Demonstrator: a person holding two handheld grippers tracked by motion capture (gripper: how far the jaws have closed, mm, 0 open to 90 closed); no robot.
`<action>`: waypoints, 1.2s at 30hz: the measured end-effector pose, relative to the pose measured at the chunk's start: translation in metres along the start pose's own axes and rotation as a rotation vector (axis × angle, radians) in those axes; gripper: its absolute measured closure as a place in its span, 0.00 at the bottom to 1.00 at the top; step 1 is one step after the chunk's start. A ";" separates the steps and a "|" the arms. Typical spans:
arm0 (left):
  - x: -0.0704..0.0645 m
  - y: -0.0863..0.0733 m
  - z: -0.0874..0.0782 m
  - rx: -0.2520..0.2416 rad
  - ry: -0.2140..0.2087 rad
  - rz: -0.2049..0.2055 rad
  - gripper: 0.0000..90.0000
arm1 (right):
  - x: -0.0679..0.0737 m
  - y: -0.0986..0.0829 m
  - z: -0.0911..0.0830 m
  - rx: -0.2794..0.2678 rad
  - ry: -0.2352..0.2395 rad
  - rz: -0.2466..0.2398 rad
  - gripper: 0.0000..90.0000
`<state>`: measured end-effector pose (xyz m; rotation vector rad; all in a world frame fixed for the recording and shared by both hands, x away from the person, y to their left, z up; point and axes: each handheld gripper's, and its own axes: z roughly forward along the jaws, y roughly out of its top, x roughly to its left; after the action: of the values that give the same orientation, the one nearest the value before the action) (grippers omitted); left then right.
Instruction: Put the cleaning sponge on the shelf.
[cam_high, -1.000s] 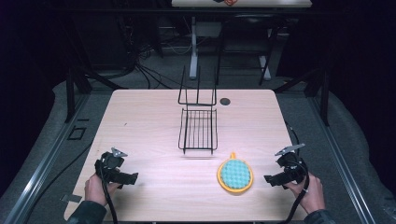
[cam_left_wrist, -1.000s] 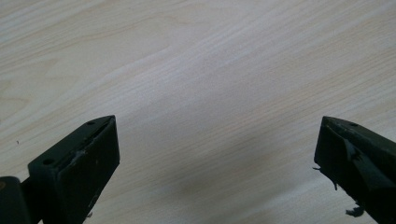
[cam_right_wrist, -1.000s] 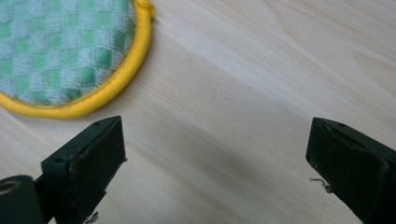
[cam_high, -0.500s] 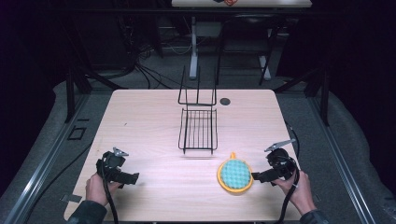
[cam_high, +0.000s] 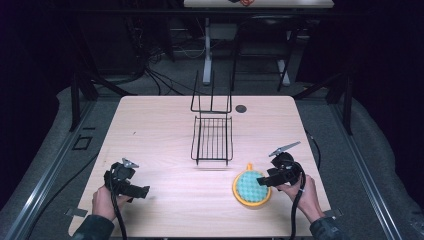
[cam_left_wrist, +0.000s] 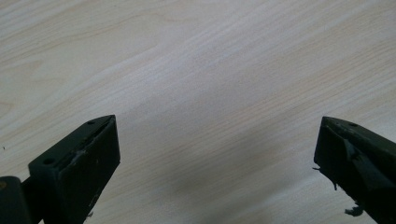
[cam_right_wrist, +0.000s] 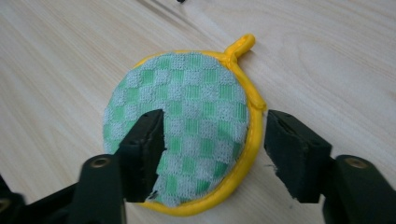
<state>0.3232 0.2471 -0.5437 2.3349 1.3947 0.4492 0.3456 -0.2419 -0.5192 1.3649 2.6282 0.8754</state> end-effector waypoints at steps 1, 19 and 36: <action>0.000 0.000 0.001 0.002 -0.004 0.000 0.00 | 0.000 0.001 0.001 0.005 0.002 -0.003 0.46; 0.000 0.000 0.001 0.010 0.010 0.015 0.00 | -0.003 0.007 0.023 0.065 0.019 0.004 0.52; -0.001 0.000 -0.002 -0.009 0.021 0.013 0.00 | 0.003 -0.005 0.028 0.042 -0.040 0.008 0.59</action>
<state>0.3220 0.2465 -0.5425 2.3404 1.3845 0.4836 0.3481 -0.2287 -0.5443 1.3889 2.6275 0.7903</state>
